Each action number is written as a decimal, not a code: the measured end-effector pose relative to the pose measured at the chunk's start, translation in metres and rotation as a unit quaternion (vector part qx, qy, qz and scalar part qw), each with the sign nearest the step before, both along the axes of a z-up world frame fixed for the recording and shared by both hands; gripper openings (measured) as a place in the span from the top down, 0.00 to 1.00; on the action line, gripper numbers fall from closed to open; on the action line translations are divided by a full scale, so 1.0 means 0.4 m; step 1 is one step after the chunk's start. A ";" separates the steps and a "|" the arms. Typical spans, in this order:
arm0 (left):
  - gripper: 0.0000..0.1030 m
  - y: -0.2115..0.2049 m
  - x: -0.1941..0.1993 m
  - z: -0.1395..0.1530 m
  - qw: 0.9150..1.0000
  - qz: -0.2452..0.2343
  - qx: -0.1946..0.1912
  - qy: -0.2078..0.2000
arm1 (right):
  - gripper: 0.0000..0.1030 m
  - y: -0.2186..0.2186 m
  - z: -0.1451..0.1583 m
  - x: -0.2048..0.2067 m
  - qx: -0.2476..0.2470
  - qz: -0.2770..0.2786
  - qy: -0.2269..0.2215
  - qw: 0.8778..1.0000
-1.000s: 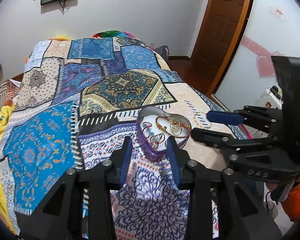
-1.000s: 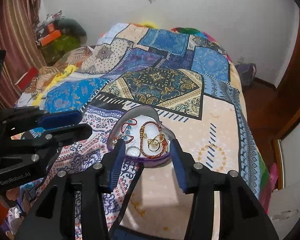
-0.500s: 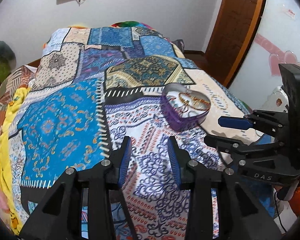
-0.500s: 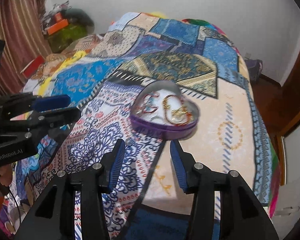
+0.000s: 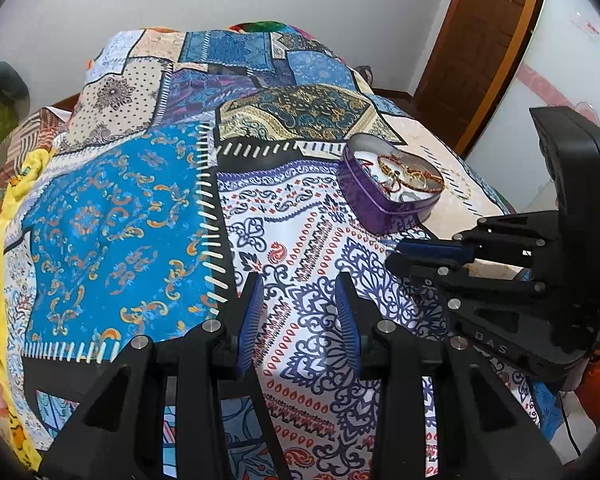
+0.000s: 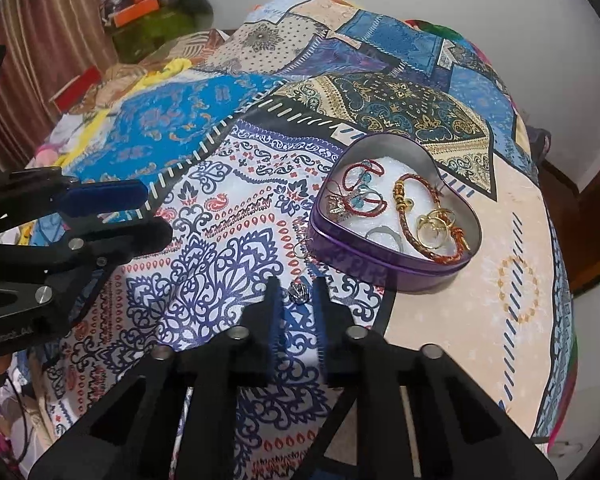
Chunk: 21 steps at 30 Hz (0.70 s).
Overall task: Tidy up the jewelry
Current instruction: 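Grasp a gold earring with the right tool while the left tool grasps a silver ring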
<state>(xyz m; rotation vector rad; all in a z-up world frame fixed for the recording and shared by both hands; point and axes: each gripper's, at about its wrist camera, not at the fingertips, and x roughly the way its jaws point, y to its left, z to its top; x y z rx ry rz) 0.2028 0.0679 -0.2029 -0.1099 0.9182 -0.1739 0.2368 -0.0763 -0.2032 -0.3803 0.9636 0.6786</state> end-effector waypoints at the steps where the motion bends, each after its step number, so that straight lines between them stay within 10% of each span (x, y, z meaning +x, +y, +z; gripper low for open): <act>1: 0.65 -0.004 -0.001 -0.001 1.000 -0.003 0.001 0.001 | 0.91 0.001 0.000 -0.001 -0.001 0.002 -0.001 1.000; 21: 0.66 -0.190 0.004 -0.030 0.995 -0.097 -0.002 0.033 | 0.91 -0.171 0.069 -0.042 0.050 -0.065 -0.022 0.996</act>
